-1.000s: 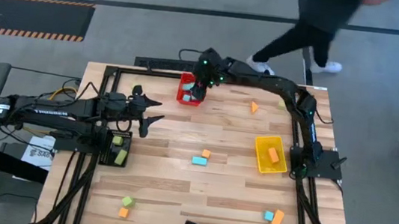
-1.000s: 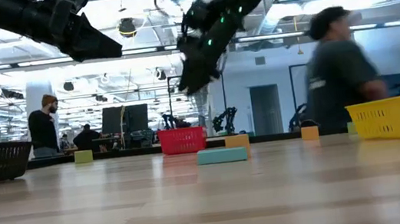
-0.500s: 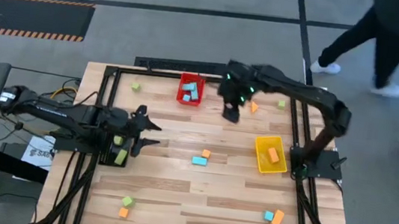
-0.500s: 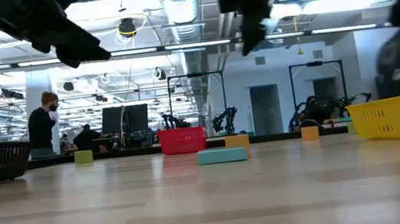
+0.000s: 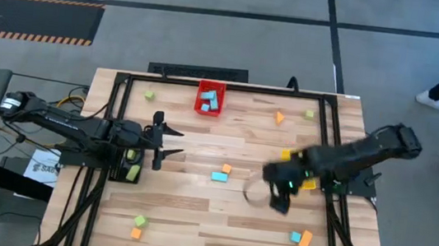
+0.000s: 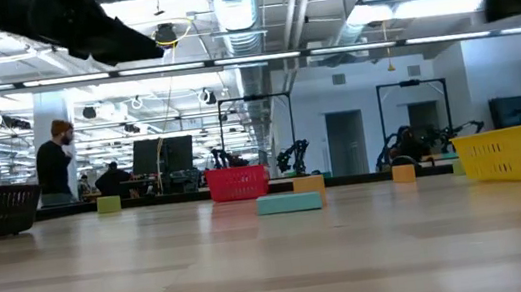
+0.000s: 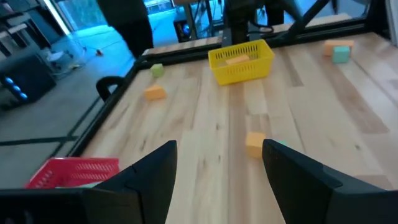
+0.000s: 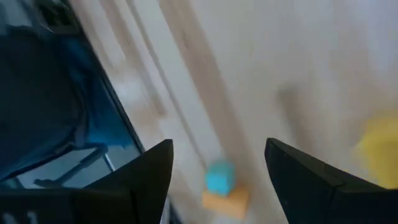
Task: Sort & place blocks by color
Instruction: Put the light blue block into the red bin
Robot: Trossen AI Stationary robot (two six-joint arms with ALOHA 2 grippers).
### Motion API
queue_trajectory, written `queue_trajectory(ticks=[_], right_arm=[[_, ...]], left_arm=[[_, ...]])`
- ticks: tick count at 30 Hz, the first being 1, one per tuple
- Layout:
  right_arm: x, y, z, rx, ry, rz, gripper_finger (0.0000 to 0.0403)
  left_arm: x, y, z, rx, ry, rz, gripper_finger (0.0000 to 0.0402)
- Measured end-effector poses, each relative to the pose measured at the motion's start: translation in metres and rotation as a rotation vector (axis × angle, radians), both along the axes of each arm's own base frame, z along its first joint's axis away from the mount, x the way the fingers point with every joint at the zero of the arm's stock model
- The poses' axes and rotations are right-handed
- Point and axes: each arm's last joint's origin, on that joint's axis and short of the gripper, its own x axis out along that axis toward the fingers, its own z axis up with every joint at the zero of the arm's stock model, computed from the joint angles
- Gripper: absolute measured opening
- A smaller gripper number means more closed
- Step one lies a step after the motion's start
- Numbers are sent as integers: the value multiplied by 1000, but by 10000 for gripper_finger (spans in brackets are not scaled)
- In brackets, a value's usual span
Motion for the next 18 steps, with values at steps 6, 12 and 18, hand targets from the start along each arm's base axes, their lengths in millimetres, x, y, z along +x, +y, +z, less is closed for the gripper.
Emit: queue_trajectory(ticks=[6, 12, 18], right_arm=[[-27, 52, -40, -30, 255, -76, 276], [-33, 82, -68, -101, 331, 25, 276], [-29, 99, -93, -103, 366, 145, 276]], left_arm=[[6, 5, -2, 51, 5, -16, 226], [9, 13, -7, 75, 40, -18, 226], [9, 19, -7, 41, 37, -27, 226]])
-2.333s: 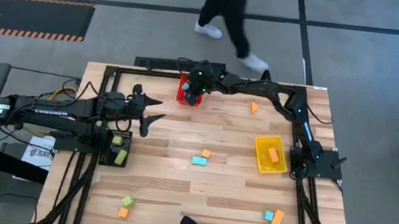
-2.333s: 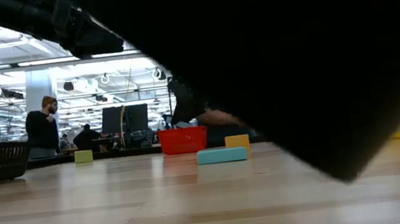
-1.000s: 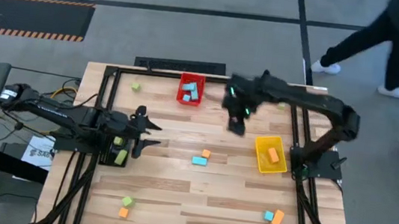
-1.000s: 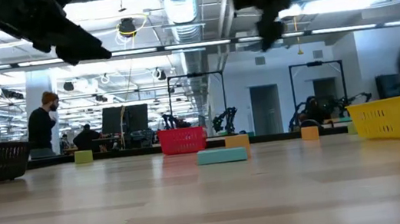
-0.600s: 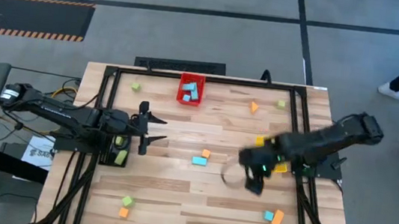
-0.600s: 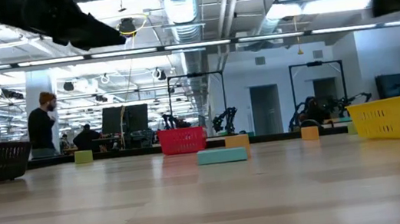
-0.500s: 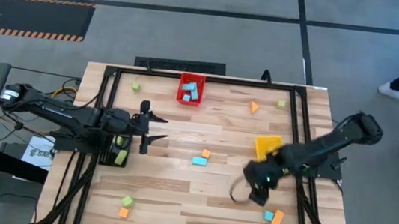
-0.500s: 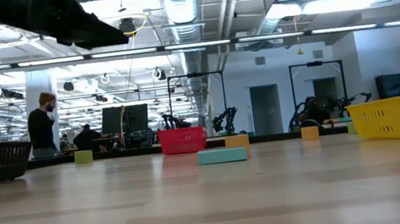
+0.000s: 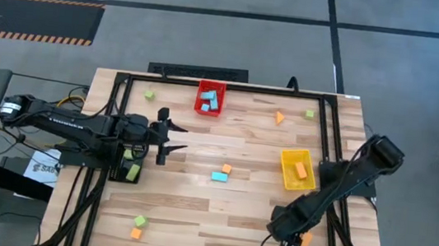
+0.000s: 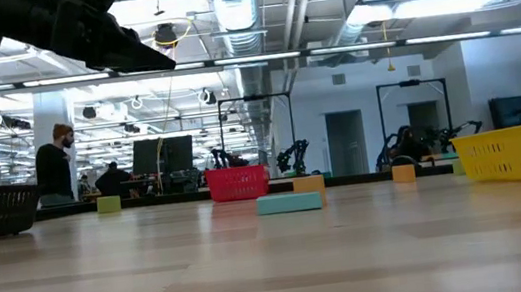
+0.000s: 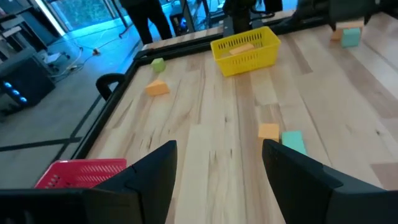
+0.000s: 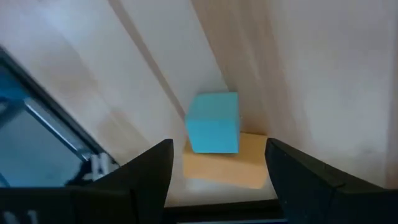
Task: Sort & place blocks by color
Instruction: Put the light blue block into the red bin
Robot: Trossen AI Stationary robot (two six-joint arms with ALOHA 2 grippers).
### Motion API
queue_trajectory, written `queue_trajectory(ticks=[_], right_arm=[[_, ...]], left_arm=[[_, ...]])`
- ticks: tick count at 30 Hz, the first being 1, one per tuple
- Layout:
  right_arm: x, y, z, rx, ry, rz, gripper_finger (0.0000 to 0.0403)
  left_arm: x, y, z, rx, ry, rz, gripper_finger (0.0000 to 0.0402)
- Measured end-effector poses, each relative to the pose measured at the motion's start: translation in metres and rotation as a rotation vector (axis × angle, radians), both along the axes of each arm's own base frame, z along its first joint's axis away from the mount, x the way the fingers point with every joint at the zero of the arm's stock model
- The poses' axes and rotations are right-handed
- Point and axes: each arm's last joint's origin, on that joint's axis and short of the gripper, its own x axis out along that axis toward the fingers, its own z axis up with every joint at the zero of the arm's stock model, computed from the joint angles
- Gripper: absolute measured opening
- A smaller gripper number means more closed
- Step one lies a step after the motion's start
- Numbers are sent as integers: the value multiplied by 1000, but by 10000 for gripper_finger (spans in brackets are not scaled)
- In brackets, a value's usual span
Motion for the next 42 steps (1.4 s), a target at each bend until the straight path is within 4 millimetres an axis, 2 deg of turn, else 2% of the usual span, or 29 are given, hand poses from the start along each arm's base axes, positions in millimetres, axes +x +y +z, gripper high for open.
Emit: queue_trajectory(ticks=[9, 18, 22, 26, 27, 30, 33, 36, 42], right_arm=[[5, 5, -27, -22, 78, 29, 276], [10, 9, -42, -22, 96, 43, 269], [9, 9, -42, -22, 95, 55, 225], [11, 6, -39, -13, 65, 89, 139], [11, 5, -37, -10, 55, 96, 122], [15, -3, -26, -30, -26, 95, 124], [22, -15, -6, -66, -173, 69, 124], [28, -27, 20, -109, -400, 78, 124], [45, -67, 73, -341, -884, 170, 126]], left_arm=[[0, 0, 0, -13, 0, 6, 226], [0, 0, -1, -17, 4, 7, 226], [0, 0, -1, -26, 3, 10, 226], [0, 0, -1, -30, 3, 11, 226], [0, 0, -1, -32, 5, 12, 226], [-1, 0, -1, -38, 9, 14, 226], [-1, 0, -2, -56, 13, 19, 226], [-1, 0, -3, -77, 18, 27, 226], [-1, 0, -4, -109, 25, 39, 226]])
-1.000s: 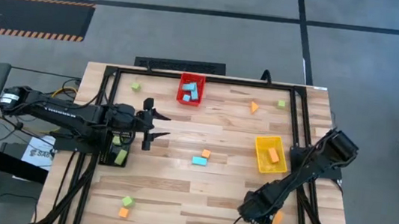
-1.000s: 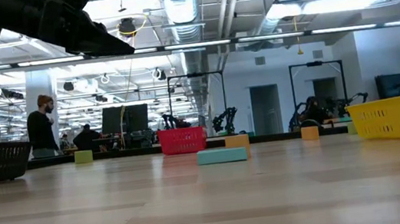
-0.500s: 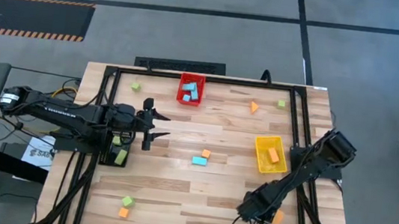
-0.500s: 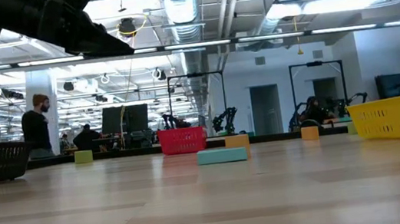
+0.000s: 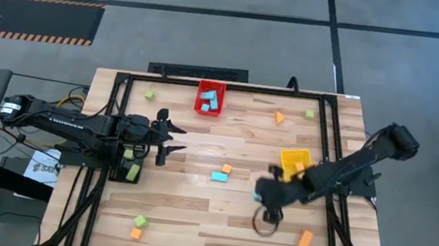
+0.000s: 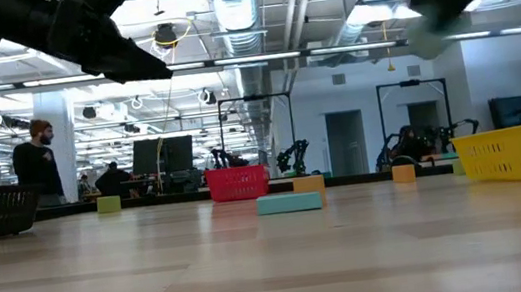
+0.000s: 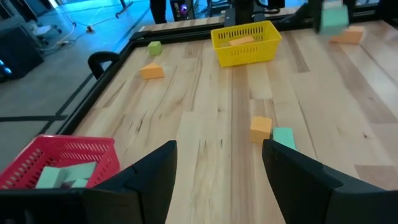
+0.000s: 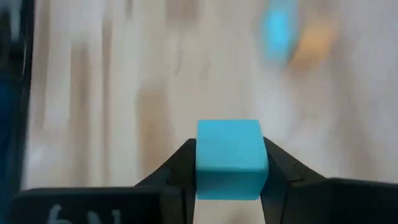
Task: Sort & place blocks by color
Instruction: Put the light blue block into the red bin
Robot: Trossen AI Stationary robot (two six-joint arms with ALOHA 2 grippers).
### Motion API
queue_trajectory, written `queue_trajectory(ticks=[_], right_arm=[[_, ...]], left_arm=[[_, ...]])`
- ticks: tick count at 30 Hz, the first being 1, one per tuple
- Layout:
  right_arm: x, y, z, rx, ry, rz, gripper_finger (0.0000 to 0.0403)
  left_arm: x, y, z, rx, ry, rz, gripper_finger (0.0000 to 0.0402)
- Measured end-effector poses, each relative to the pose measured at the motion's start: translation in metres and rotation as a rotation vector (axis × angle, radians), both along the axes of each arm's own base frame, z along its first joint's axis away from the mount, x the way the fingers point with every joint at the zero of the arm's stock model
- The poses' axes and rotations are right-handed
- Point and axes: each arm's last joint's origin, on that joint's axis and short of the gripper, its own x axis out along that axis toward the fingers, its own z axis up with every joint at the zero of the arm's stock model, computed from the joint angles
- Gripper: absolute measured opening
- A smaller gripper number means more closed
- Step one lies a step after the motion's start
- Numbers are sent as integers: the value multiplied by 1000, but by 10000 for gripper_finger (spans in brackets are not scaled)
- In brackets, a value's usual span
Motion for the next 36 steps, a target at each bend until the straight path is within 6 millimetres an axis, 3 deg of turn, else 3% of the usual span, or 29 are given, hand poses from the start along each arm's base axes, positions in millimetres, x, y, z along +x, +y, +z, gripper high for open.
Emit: queue_trajectory(ticks=[7, 12, 16, 19, 22, 29, 36], right_arm=[[46, -68, 28, -224, -355, 27, 129], [82, -138, 33, -304, -601, -25, 131], [96, -210, 14, -250, -680, -153, 131], [104, -263, -9, -182, -638, -289, 130], [116, -302, -24, -100, -624, -353, 131], [145, -353, -48, 32, -450, -444, 132], [171, -362, -49, 79, -304, -438, 155]], left_arm=[[0, -1, 0, -52, -6, -14, 226], [0, -1, -1, -79, -2, -4, 226], [-1, -1, -3, -91, 24, 2, 226], [-1, -1, -4, -92, 31, 3, 226], [-1, -1, -4, -91, 31, 4, 226], [-2, -1, -4, -84, 32, 15, 226], [-2, -1, -5, -78, 39, 17, 226]])
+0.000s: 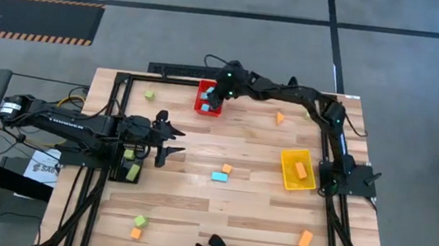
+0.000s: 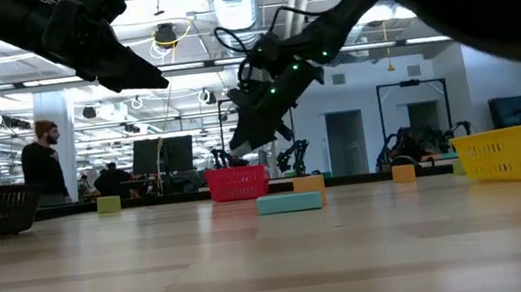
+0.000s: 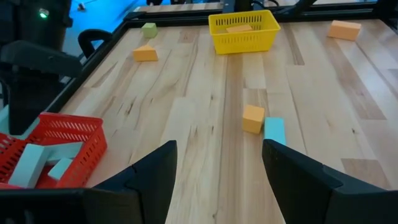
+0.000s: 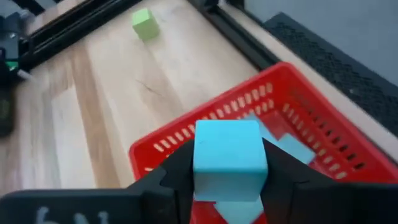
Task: Sort & place blocks by color
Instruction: Put the light blue block into the red bin, then put the light green block into the black bin
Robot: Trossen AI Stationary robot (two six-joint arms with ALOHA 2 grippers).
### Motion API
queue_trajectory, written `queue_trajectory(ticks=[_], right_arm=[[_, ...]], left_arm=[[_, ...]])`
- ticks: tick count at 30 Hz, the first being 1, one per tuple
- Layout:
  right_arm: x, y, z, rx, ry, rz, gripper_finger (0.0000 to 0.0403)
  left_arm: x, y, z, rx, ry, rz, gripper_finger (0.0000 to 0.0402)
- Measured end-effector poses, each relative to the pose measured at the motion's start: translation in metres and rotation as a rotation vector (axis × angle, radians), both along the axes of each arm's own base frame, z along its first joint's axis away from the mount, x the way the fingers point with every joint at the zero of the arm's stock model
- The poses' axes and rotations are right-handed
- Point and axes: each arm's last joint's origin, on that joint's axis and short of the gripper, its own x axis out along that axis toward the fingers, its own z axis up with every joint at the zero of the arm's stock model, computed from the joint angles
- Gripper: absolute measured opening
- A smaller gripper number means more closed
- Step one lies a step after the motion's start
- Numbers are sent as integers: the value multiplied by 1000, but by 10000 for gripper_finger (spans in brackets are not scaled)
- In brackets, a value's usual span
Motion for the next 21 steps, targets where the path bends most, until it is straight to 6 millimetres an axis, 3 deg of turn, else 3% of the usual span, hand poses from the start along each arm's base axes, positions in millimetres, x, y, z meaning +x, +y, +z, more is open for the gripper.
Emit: queue_trajectory(ticks=[12, 21], right_arm=[[2, -1, 9, -16, 52, 32, 235], [-13, 8, 20, 25, 145, 117, 243]], left_arm=[[-1, 0, -1, 4, 15, 0, 226], [-5, 0, -10, -26, 114, 15, 226]])
